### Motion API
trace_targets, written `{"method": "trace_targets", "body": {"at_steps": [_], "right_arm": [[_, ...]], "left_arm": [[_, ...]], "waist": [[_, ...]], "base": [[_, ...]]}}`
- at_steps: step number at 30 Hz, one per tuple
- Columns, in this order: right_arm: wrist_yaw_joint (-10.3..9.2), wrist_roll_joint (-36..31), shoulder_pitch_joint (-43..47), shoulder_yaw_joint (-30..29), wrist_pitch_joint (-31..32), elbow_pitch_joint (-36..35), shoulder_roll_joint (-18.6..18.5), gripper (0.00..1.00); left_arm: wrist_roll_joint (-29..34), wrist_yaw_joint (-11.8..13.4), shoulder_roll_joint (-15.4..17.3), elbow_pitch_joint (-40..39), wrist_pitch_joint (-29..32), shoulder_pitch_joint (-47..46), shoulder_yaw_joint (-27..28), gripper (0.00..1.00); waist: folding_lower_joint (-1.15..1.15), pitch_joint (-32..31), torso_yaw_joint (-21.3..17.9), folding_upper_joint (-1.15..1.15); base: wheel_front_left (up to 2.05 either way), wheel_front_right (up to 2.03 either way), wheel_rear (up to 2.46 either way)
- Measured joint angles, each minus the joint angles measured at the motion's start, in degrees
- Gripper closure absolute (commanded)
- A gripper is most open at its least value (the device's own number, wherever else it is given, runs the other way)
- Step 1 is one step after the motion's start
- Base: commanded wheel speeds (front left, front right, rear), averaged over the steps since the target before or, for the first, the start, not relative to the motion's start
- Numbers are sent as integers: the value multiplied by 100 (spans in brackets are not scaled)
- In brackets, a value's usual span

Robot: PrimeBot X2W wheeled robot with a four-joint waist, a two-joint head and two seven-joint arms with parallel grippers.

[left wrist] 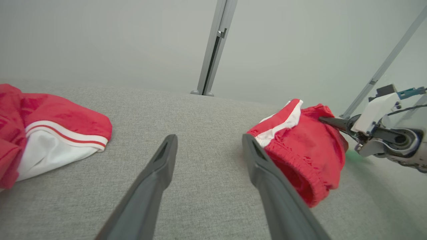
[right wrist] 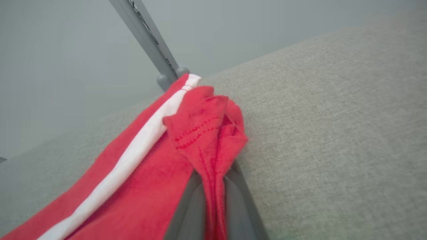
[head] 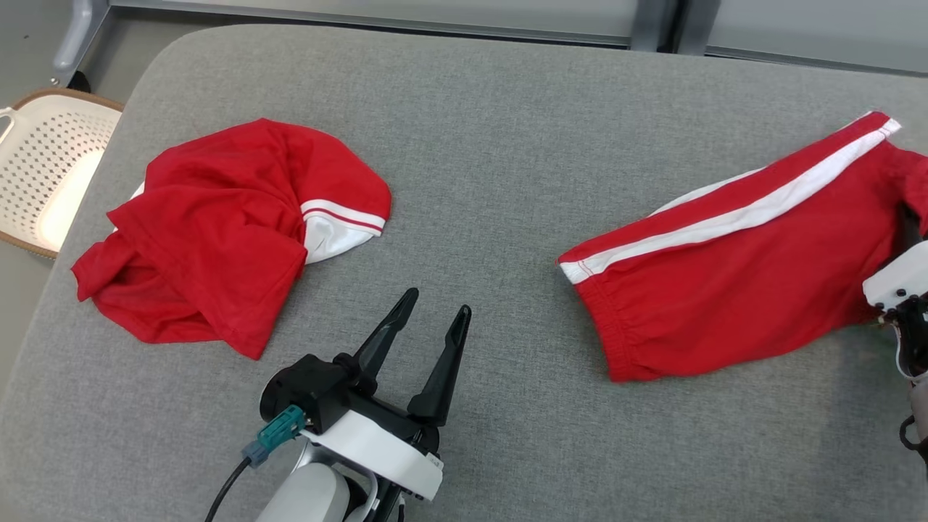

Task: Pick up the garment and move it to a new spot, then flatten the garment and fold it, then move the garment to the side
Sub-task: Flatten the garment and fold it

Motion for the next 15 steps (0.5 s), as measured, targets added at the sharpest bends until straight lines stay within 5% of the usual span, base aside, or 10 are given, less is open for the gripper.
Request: {"method": "trace_targets", "body": {"at_steps": [10,15], "right_arm": [[-1,-12,484,-573,-947,546,-267,100],[-2,-234,720,-932,-1101,898,-99,100]], "left_arm": [[0,0,-1,51,0,180,52,0],[0,0,-1,69,0,345,123,0]], "waist": [[0,-386,-329,0],[0,-590,-504,0]], "base": [[0,0,0],[0,0,0]]}}
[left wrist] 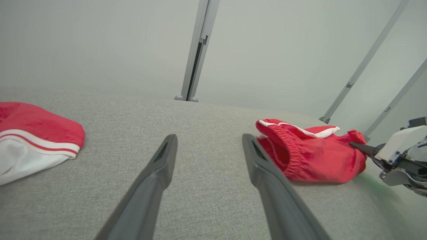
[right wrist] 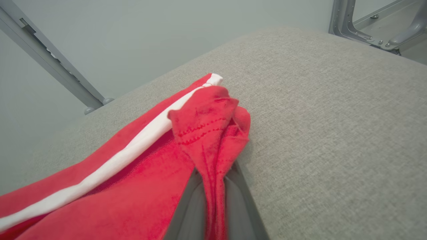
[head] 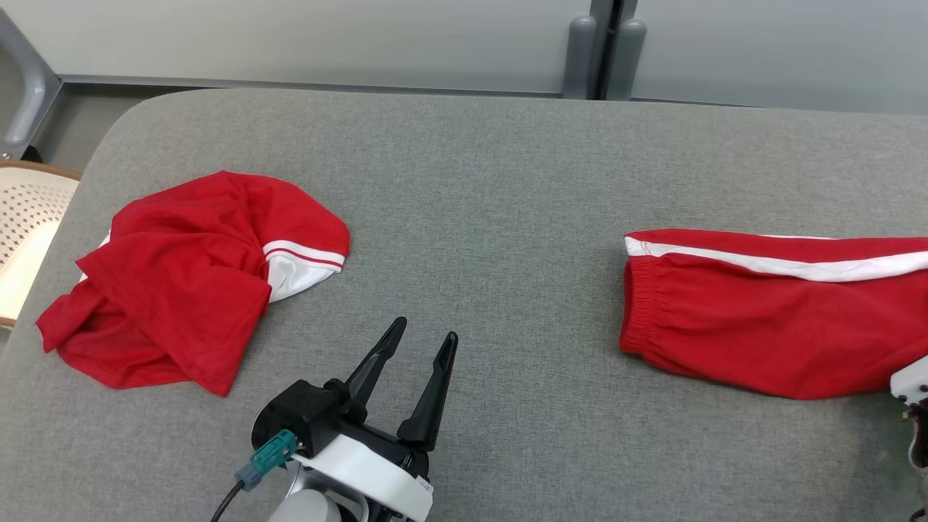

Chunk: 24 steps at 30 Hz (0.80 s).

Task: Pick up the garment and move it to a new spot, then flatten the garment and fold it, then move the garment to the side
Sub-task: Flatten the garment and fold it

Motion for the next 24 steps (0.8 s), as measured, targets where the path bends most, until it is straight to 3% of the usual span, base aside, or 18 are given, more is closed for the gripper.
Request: {"method": "trace_targets", "body": {"at_steps": [5,12,17,19,24], "right_arm": [[-1,-211,85,-60,-26,-169,266,100],[0,-265,326,367,-42,-1658,724,100],[0,-48,694,1009,-44,-2599,859,100],[0,36,1003,1704,-47,-3240,791,100],[0,302,1391,2608,-48,-3960,624,100]], "left_arm": [[36,0,0,-2,0,44,4,0],[77,0,-1,55,0,68,1,0],[93,0,-1,93,0,97,-12,0],[163,0,-1,141,1,140,-20,0],[178,0,-1,158,1,231,59,0]], "waist": [[0,-131,-162,0],[0,-290,-250,0],[0,-394,-215,0],[0,-465,-158,0],[0,-537,-29,0]], "base": [[0,0,0],[0,0,0],[0,0,0],[0,0,0],[0,0,0]]}}
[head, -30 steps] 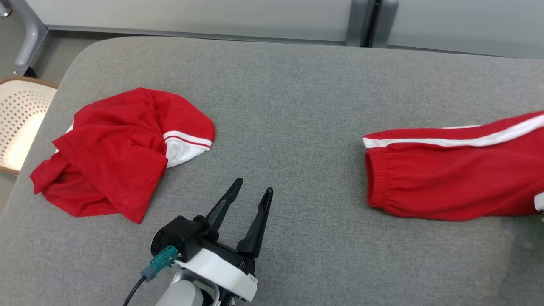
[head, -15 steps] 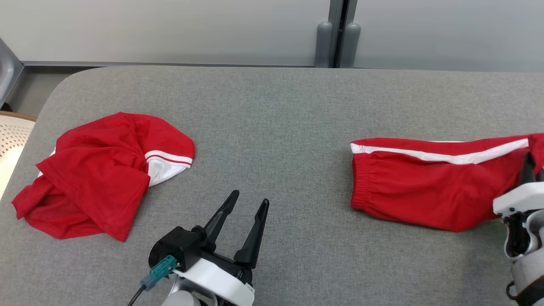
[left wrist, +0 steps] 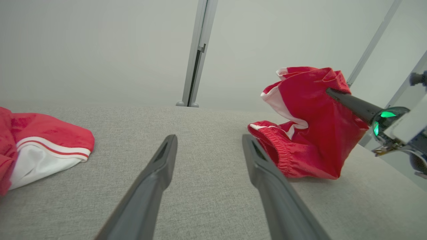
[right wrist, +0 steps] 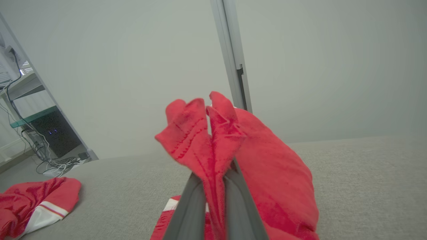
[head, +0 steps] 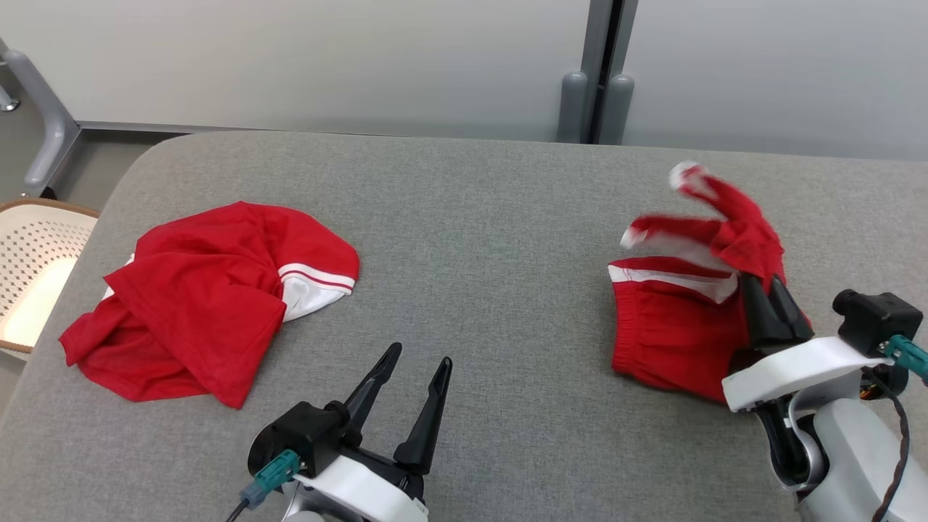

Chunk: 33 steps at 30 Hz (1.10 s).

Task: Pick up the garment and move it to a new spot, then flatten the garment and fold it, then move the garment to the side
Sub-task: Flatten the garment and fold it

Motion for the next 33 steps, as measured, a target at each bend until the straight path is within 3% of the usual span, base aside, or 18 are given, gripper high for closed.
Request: {"method": "trace_targets", "body": {"at_steps": [6,13,14,15,16,23,33], "right_arm": [[0,238,117,749,1,-297,-153,100],[0,286,101,1392,1,-3,-242,100],[0,333,100,1468,80,113,-233,92],[0,341,100,1566,109,230,-237,53],[0,341,96,1630,116,310,-246,0],[0,865,1,2558,481,254,-425,0],[0,1429,-215,3204,1027,555,-593,0]], "left_arm": [[4,0,1,40,-1,40,-26,0],[0,0,1,54,-1,89,-65,0],[-1,0,1,57,-1,97,-67,0],[-2,0,1,59,-1,102,-68,0],[-3,0,1,60,-1,103,-65,0],[-43,0,2,23,-1,107,-78,0],[-112,0,1,-3,-1,98,-140,0]], "waist": [[0,-29,180,0],[0,-51,345,0],[0,-54,362,0],[0,-57,377,0],[0,-58,390,0],[0,21,444,0],[0,190,501,0]], "base": [[0,0,0],[0,0,0],[0,0,0],[0,0,0],[0,0,0],[0,0,0],[0,0,0]]}}
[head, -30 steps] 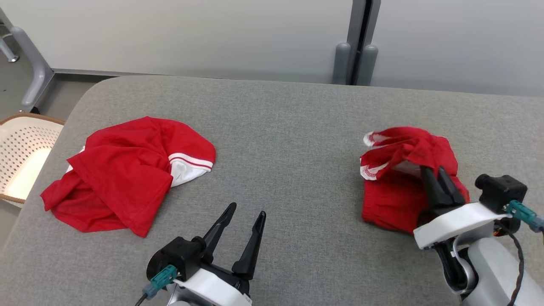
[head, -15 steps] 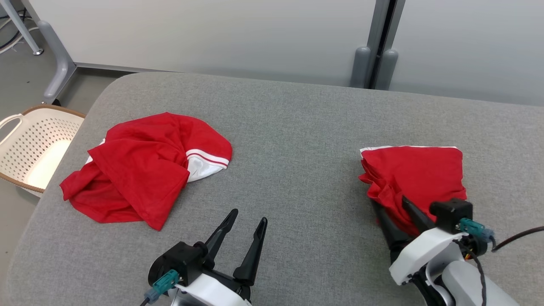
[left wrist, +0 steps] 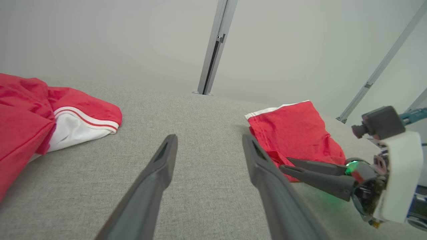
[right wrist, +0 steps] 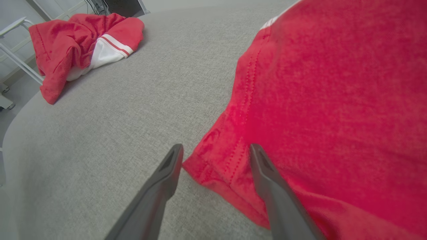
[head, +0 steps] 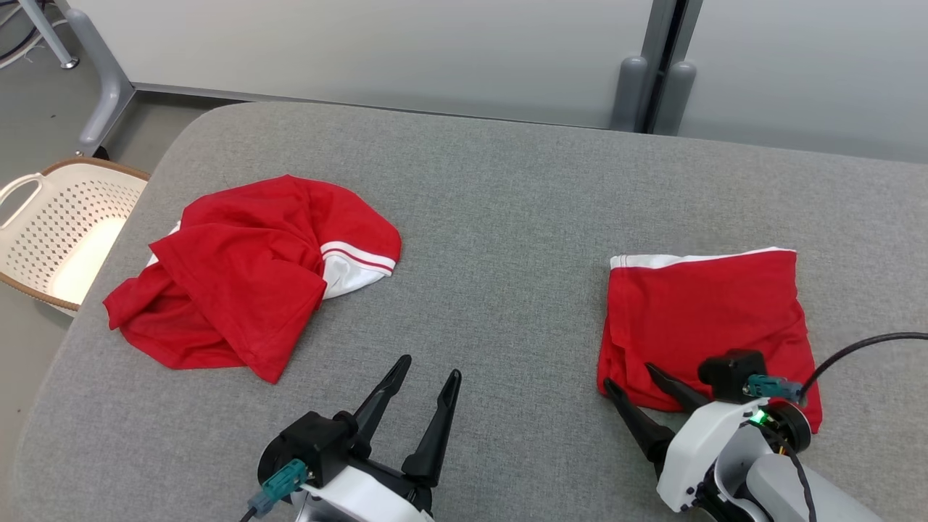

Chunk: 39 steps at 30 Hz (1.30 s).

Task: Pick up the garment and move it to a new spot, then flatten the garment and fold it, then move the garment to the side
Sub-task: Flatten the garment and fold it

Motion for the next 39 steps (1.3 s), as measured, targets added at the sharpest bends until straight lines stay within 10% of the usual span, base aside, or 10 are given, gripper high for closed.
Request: {"method": "trace_targets", "body": {"at_steps": [16,21,29,39], "right_arm": [[0,307,-242,-681,-957,-208,-245,0],[0,-965,-80,-1711,-1012,-477,-474,0],[0,-3083,1093,-3706,-1023,-1672,176,0],[1,-3984,1872,-4482,-1026,-2331,969,0]], "left_arm": [[74,5,0,-41,0,13,403,0],[118,5,1,-227,0,12,715,0],[60,5,0,-488,0,-5,1013,0],[76,4,1,-604,0,18,1165,0]], "waist": [[0,-251,-507,0],[0,-352,-809,0],[0,-379,-1204,0],[0,-260,-1358,0]], "base": [[0,0,0],[0,0,0],[0,0,0],[0,0,0]]}}
